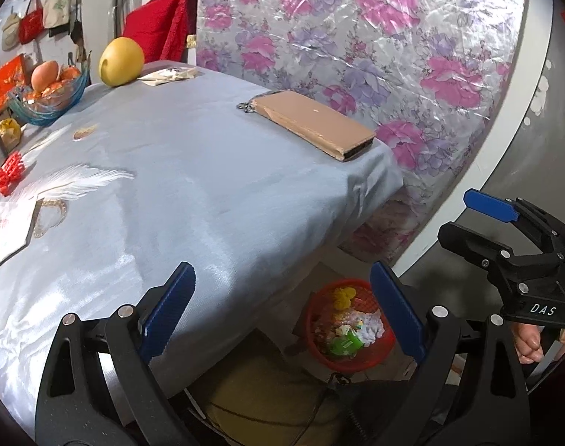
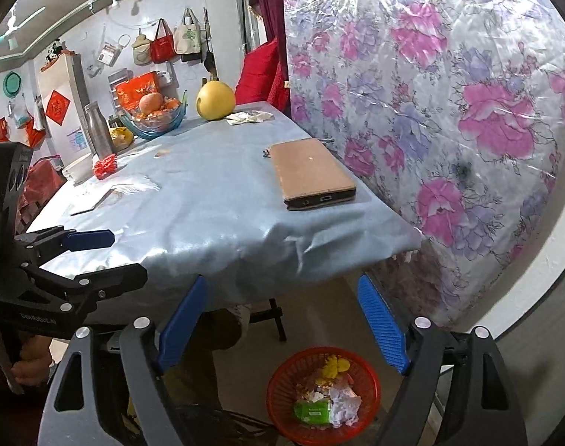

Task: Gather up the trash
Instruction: 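Move both open grippers back over the table, then grasp the white flowered tissue with the left gripper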

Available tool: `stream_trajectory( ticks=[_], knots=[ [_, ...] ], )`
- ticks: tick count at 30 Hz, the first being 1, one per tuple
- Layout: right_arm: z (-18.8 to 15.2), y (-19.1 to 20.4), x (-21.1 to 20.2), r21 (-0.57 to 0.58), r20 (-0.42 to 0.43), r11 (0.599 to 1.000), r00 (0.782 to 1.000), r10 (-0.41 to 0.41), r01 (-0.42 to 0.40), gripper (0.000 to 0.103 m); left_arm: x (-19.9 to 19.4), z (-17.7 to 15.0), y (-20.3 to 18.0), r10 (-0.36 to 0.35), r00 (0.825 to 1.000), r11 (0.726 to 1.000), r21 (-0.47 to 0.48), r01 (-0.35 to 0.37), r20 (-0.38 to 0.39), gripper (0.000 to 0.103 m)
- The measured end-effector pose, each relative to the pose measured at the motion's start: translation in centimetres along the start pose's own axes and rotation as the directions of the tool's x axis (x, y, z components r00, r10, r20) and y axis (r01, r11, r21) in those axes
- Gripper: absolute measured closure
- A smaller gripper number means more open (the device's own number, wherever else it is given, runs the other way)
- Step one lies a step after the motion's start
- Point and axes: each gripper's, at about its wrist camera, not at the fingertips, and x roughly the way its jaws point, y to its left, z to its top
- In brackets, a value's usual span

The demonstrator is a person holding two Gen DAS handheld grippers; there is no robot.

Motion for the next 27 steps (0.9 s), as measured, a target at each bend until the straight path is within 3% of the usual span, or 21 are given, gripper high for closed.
stream_trajectory(
  ticks=[8,17,20,27],
  knots=[
    [0.1,2.3,2.3,-0.01,-0.05,0.999,0.997,0.051,-0.052,0.019,-0.1,-0.9,2.6,0.031,0.999,0.998,-0.05,-0.031,-0.007,0.01],
    [1.8,6.2,6.8,-0.02,-0.113,0.991,0.986,0.126,-0.129,0.019,0.2,-1.2,11.0,0.142,0.989,0.974,-0.174,-0.148,-0.046,0.009],
    [3.1,7.9,8.3,-0.033,-0.118,0.988,0.982,0.148,-0.153,0.019,-0.6,-0.5,15.4,0.221,0.974,0.95,-0.217,-0.225,-0.046,0.009],
    [7.7,12.8,12.1,-0.069,-0.108,0.972,0.971,0.214,-0.222,0.018,-2.8,1.2,27.3,0.371,0.925,0.854,-0.364,-0.373,-0.078,0.009]
  ],
)
